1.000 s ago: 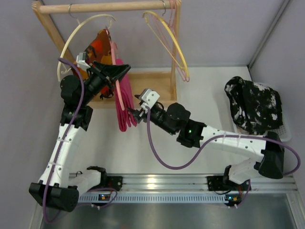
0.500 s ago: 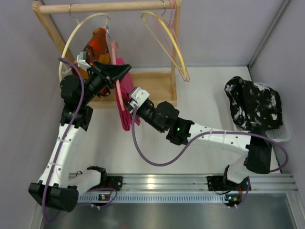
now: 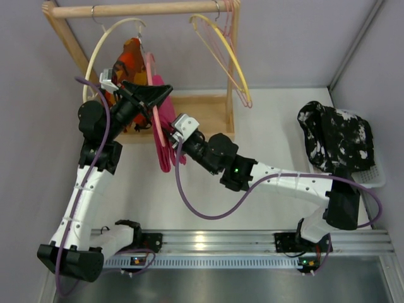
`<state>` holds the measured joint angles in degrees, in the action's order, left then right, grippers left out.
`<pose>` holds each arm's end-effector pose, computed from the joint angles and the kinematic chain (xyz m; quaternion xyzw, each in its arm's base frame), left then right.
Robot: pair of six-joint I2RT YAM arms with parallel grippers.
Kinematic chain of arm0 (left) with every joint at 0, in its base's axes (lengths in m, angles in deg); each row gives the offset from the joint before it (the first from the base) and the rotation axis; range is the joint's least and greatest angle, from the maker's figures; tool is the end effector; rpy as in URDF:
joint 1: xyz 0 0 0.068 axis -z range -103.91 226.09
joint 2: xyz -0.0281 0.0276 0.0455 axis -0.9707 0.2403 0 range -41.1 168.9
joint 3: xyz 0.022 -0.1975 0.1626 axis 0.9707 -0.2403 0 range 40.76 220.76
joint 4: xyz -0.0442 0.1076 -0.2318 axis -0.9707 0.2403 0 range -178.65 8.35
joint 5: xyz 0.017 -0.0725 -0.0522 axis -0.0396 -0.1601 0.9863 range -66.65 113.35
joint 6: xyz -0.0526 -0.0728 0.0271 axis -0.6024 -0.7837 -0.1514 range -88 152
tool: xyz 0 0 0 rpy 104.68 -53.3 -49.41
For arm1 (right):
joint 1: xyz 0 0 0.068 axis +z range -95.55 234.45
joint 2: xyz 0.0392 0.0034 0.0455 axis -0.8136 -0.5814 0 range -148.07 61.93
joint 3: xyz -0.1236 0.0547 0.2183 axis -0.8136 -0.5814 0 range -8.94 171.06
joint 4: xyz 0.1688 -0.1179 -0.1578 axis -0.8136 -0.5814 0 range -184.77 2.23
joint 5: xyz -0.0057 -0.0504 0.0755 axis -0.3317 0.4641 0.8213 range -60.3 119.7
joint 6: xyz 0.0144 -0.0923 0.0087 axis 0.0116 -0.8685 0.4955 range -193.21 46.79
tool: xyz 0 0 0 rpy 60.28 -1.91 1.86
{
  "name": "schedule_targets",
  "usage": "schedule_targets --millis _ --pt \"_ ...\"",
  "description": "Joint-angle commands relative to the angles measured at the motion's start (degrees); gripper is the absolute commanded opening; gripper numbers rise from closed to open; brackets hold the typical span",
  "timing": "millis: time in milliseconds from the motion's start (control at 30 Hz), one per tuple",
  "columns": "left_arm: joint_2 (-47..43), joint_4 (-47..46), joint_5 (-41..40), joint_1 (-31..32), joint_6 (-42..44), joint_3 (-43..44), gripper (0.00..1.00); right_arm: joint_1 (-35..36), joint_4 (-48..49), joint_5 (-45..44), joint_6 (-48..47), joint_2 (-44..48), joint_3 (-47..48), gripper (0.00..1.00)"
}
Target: Remove the trousers from the hanger
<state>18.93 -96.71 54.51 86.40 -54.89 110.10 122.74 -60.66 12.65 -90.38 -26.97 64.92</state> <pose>0.2539 -0.0907 0.4701 -0.1837 0.5818 -0.6874 0.3941 0.1773 0.3781 0.3882 -0.3373 0.5351 0.2476 0.7339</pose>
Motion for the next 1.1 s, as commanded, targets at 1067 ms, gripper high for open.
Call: schedule_targets --millis 1067 --pt "-4.48 -9.0 1.1 0.42 3.13 -0.69 0.0 -5.89 -4.34 -0.87 2.23 9.1 6.72 0.0"
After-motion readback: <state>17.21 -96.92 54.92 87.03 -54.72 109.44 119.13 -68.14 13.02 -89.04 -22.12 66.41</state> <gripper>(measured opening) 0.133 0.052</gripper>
